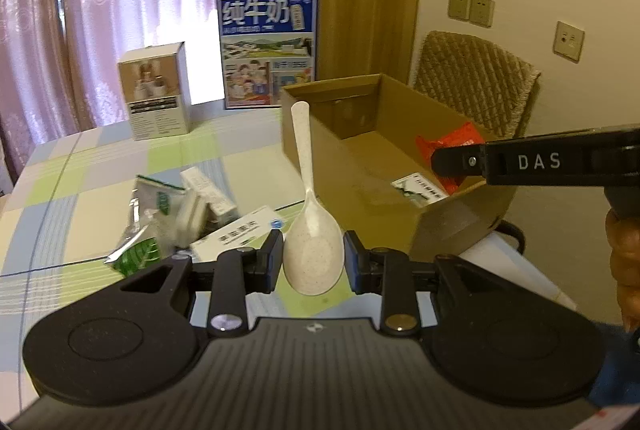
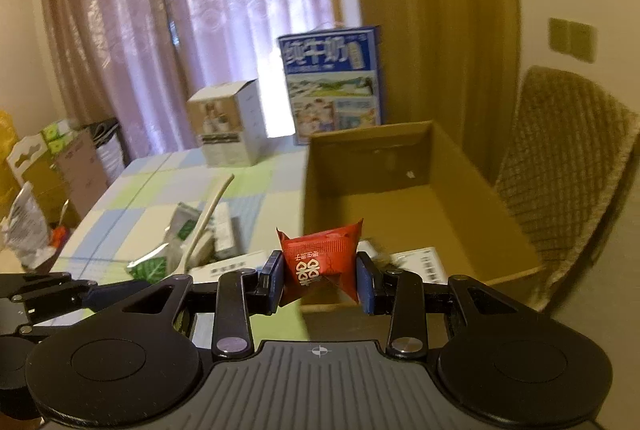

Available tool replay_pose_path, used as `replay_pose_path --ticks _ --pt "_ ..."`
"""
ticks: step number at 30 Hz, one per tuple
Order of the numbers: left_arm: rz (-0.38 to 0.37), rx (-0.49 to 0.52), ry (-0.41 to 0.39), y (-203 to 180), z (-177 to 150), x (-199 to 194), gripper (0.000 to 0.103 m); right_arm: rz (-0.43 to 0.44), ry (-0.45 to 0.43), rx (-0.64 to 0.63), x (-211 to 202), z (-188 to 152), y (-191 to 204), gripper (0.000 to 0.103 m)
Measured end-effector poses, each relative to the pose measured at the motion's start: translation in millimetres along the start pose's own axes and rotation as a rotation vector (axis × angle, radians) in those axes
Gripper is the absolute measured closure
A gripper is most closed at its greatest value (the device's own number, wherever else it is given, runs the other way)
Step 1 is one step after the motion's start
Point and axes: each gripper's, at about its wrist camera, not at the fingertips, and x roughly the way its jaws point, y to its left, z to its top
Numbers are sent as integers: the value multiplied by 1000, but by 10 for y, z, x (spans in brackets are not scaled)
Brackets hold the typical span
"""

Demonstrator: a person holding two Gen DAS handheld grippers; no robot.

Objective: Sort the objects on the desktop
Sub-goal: 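Lift the spoon and candy packet and carry both toward the cardboard box, then lower the spoon and candy packet into the box and open both tools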

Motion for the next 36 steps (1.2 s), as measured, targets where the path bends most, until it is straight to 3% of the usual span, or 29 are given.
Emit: replay_pose_path --ticks 13,29,36 --pt "-93 22 -14 -560 396 309 76 -97 -44 52 -90 252 -784 69" --pt "-148 -21 -10 -818 720 1019 76 -105 1 79 286 257 -1061 69" --pt "-116 -3 4 -756 608 1119 76 -105 23 83 398 190 -1094 69"
